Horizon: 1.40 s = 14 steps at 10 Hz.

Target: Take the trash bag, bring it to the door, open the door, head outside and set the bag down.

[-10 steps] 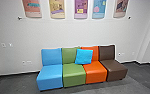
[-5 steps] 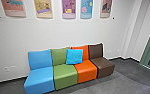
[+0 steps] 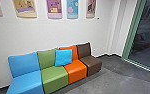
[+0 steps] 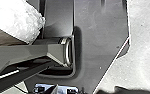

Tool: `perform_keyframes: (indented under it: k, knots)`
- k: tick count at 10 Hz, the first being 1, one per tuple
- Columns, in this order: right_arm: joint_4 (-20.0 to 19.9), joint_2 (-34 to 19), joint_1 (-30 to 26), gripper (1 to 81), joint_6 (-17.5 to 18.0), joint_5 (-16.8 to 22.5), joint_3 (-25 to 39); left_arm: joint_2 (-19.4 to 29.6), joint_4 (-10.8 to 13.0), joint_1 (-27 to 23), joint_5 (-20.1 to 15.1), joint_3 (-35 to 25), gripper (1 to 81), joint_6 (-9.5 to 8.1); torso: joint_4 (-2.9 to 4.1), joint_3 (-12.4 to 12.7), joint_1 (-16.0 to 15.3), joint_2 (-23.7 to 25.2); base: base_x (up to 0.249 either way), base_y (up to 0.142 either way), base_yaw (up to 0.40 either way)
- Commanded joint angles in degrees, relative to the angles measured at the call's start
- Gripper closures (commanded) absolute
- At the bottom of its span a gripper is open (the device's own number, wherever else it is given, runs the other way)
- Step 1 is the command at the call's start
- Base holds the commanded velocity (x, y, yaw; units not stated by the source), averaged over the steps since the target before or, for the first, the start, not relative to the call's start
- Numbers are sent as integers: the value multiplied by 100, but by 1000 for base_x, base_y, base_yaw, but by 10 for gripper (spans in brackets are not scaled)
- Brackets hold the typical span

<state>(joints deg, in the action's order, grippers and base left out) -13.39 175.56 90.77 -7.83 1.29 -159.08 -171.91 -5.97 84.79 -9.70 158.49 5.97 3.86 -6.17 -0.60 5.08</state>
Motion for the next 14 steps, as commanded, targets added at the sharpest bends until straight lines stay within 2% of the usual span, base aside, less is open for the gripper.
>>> perform_keyframes:
  k: [1, 14]
  knots:
    - [38, 52, -238, 10, -17, 372, 27, 25, 17, -265, -462, 15, 811, 27, 0, -2, 0, 0, 0, 0, -350]
    - [29, 61, -248, 10, -17, 381, 0, 16, 17, -318, -489, 15, 811, 35, 0, -2, 0, 0, 0, 0, -377]
